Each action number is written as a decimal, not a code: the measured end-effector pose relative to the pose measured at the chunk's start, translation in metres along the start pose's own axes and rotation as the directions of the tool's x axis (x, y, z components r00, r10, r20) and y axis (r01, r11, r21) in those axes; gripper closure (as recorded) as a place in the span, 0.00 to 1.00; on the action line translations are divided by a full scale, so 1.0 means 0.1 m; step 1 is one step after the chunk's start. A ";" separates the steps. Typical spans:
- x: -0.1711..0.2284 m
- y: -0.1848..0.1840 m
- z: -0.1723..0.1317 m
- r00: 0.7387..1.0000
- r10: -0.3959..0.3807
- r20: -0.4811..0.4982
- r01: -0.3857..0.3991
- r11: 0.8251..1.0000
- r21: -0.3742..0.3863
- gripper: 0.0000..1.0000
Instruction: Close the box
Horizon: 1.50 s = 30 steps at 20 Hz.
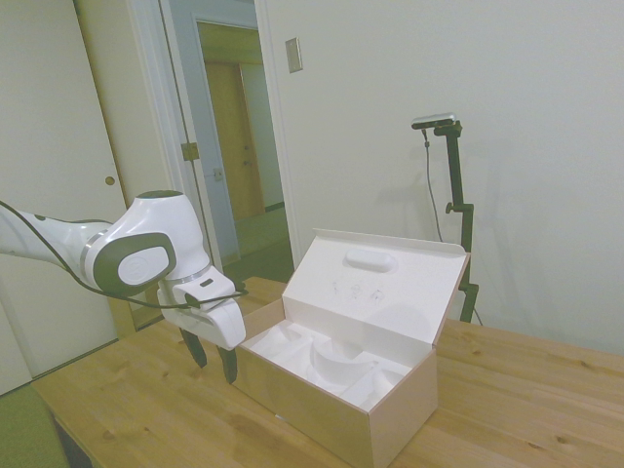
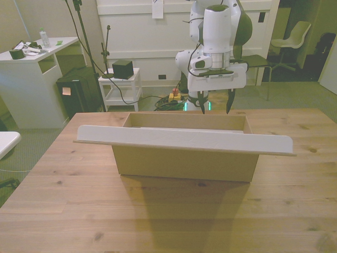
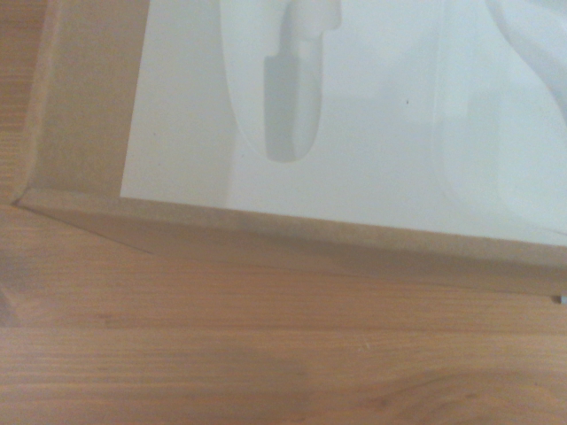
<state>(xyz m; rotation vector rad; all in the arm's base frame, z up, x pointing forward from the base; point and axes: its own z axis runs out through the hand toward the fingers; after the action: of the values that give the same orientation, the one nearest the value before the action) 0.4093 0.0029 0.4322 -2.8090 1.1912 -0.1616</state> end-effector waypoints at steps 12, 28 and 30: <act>0.32 1.20 -0.89 0.949 0.149 -0.276 -0.078 0.964 0.254 0.00; 1.22 0.22 -2.73 0.834 0.129 -0.537 0.125 0.903 0.411 0.00; 1.30 -0.26 -2.81 0.828 0.130 -0.546 0.129 0.903 0.409 0.00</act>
<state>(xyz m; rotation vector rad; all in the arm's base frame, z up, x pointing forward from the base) 0.4804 -0.0835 0.7217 -2.4128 1.0576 -1.1767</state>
